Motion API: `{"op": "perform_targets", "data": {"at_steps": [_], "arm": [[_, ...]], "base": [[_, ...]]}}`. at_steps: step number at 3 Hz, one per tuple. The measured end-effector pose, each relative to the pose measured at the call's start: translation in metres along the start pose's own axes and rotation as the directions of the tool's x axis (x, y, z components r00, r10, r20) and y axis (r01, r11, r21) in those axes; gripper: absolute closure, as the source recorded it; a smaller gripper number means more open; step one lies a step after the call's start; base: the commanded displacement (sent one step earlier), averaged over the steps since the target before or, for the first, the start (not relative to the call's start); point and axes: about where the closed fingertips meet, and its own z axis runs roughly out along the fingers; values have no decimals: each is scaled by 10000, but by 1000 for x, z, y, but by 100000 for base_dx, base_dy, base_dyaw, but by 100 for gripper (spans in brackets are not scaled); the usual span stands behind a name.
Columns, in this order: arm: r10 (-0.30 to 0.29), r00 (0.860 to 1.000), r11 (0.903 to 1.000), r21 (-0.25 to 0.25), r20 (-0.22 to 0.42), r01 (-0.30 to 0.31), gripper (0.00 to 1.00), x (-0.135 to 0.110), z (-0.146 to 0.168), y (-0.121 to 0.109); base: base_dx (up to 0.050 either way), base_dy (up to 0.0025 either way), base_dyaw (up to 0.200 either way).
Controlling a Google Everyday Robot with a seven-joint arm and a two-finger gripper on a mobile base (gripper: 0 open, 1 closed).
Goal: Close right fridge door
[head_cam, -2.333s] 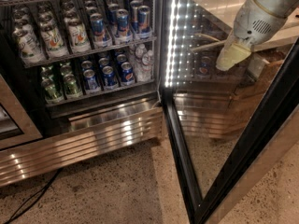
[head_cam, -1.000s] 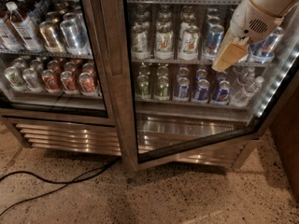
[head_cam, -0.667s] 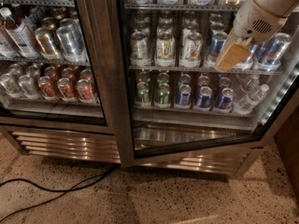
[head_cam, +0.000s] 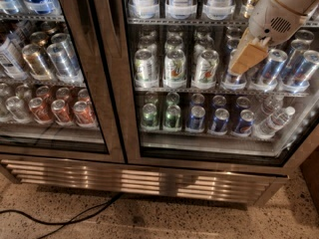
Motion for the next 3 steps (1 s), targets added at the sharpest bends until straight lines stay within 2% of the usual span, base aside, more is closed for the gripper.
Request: {"op": "perform_targets", "data": {"at_steps": [1,2,3], "arm": [[0,10000,10000,0,0,0,100,0,0,0],[0,10000,10000,0,0,0,100,0,0,0],[0,10000,10000,0,0,0,93,0,0,0]], "base": [[-5006,13,-84],[0,0,0],[0,0,0]]}}
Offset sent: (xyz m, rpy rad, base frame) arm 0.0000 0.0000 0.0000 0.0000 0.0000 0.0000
